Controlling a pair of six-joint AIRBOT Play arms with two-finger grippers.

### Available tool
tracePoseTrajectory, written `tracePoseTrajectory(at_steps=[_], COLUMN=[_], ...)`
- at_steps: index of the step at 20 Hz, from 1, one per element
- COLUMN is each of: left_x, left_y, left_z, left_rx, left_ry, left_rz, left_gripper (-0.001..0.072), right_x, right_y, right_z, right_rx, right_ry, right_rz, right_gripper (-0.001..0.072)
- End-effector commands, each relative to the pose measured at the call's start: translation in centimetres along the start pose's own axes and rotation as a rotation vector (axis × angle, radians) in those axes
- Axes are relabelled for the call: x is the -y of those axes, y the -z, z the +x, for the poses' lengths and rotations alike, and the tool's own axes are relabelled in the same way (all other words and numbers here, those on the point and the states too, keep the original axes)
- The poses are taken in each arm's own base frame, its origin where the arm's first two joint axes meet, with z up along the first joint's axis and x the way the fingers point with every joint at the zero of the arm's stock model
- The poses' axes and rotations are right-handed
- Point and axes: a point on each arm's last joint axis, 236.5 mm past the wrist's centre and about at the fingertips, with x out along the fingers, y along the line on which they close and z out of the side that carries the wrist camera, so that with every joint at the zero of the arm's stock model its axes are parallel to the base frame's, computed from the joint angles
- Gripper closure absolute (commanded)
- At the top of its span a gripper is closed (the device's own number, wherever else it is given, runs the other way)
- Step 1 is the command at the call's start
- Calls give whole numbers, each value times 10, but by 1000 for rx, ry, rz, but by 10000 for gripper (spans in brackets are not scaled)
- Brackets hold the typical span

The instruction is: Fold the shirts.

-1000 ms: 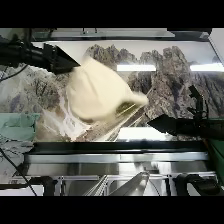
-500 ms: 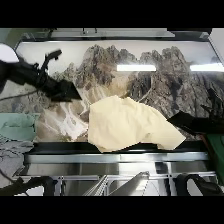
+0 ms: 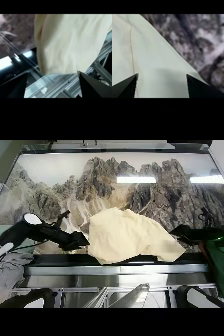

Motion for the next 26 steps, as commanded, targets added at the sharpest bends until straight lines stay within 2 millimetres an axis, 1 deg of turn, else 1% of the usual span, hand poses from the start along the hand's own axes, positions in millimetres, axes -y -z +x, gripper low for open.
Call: tracePoseTrajectory(at_steps=[1, 2, 3, 4, 5, 6, 7, 8, 9, 11, 12, 13, 14, 15, 16, 17, 19, 20, 21, 22, 23, 24, 25, 26], left_x=[4, 4, 6, 9, 14, 20, 27, 36, 42, 57, 65, 74, 86, 98, 114, 132, 185, 217, 249, 275, 301, 318, 331, 334], left_y=[1, -1, -4, -6, -7, -8, -7, -7, -9, -18, -22, -27, -32, -37, -41, -42, -32, -22, -11, -2, 9, 16, 22, 22], left_z=[37, 45, 51, 56, 61, 64, 65, 64, 60, 47, 37, 24, 8, -10, -33, -57, -117, -151, -188, -221, -256, -285, -314, -333], left_rx=[-16, -40, -61, -84, -111, -139, -173, -199, -211, -209, -199, -181, -151, -113, -68, -22, 95, 172, 275, 389, 525, 658, 793, 890], left_ry=[66, 60, 58, 59, 65, 73, 86, 102, 113, 136, 147, 157, 166, 170, 177, 189, 252, 292, 319, 326, 313, 279, 236, 178], left_rz=[-4, 1, 8, 21, 36, 56, 76, 103, 124, 165, 181, 201, 233, 261, 296, 348, 494, 583, 675, 755, 824, 866, 900, 904], left_gripper=[19, 19, 20, 21, 51, 339, 682, 700, 700, 700, 700, 700, 700, 700, 700, 700, 700, 700, 699, 698, 688, 686, 685, 684], right_x=[1, 3, 0, -8, -18, -30, -39, -49, -57, -72, -85, -103, -125, -154, -183, -212, -269, -297, -324, -348, -370, -384, -392, -393], right_y=[-19, -17, -13, -5, 4, 10, 12, 16, 18, 15, 10, 5, -2, -10, -17, -21, -18, -9, 0, 9, 20, 28, 37, 46], right_z=[34, 43, 50, 56, 60, 63, 65, 67, 67, 65, 61, 52, 39, 17, -9, -39, -111, -149, -187, -222, -262, -299, -338, -367], right_rx=[22, -3, -37, -84, -132, -165, -179, -202, -216, -220, -210, -190, -160, -114, -65, -13, 127, 226, 353, 496, 677, 867, 1065, 1211], right_ry=[-130, -139, -156, -185, -218, -244, -255, -269, -281, -317, -357, -422, -501, -609, -707, -794, -898, -904, -872, -818, -738, -631, -505, -411], right_rz=[-37, -38, -44, -66, -79, -100, -123, -153, -175, -198, -194, -184, -194, -233, -267, -322, -506, -629, -755, -861, -960, -1045, -1102, -1124], right_gripper=[56, 56, 199, 283, 281, 282, 337, 582, 690, 692, 693, 693, 694, 694, 694, 694, 694, 694, 694, 693, 693, 692, 692, 692])
